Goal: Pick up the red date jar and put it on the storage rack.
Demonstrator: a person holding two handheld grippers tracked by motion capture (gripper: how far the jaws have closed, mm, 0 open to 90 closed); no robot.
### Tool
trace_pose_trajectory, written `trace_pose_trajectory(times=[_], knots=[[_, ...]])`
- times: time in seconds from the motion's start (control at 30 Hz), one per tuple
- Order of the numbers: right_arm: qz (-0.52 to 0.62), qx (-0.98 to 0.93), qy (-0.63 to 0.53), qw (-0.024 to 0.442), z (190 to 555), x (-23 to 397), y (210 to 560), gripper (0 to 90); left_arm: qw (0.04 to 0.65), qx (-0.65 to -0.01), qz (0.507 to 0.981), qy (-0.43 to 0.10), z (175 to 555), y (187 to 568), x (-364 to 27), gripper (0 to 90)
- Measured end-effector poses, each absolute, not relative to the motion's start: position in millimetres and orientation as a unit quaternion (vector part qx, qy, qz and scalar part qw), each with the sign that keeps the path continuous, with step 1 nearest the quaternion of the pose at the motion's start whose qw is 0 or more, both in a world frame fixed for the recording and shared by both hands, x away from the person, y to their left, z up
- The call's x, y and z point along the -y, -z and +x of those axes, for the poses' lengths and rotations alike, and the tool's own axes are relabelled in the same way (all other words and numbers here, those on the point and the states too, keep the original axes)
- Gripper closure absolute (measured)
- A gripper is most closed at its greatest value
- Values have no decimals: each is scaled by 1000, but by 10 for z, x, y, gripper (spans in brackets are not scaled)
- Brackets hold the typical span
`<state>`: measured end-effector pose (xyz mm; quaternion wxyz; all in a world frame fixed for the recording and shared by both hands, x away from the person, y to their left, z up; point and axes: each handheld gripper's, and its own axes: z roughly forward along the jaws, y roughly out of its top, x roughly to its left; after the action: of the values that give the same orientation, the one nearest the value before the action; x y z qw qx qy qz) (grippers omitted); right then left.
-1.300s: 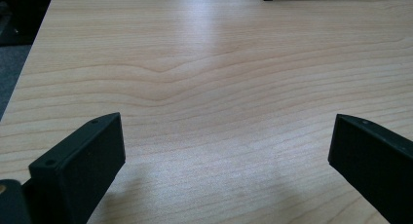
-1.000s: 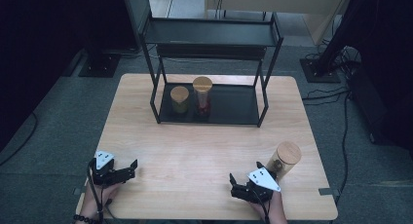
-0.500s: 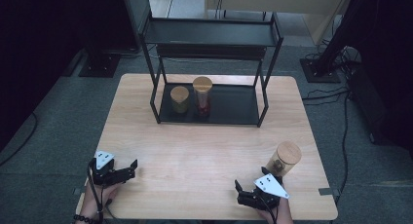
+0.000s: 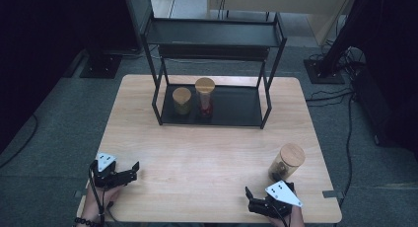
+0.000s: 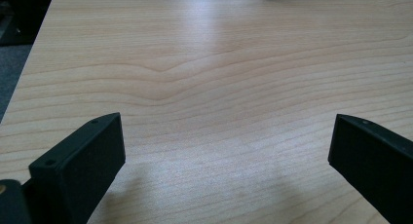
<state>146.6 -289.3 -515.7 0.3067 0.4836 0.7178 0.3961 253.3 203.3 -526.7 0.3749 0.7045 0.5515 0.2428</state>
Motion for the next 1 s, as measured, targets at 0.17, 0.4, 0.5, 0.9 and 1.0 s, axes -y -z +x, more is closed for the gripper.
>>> trace_pose_trajectory(times=[0.17,0.4,0.5,0.9,1.0], knots=[[480,-720,-398,306,1420,2943,5153,0,374,-551,705,-243,2533,5267,-2033,2],[478,-723,-393,308,1372,3002,5148,0,374,-552,705,-243,2533,5267,-2032,2],[480,-721,-393,309,1344,3045,5151,0,374,-552,705,-243,2534,5267,-2032,2],[493,-712,-388,316,1281,3238,5142,0,373,-552,705,-245,2533,5267,-2029,2],[495,-710,-387,318,1286,3271,5135,0,373,-552,705,-245,2533,5267,-2029,2]])
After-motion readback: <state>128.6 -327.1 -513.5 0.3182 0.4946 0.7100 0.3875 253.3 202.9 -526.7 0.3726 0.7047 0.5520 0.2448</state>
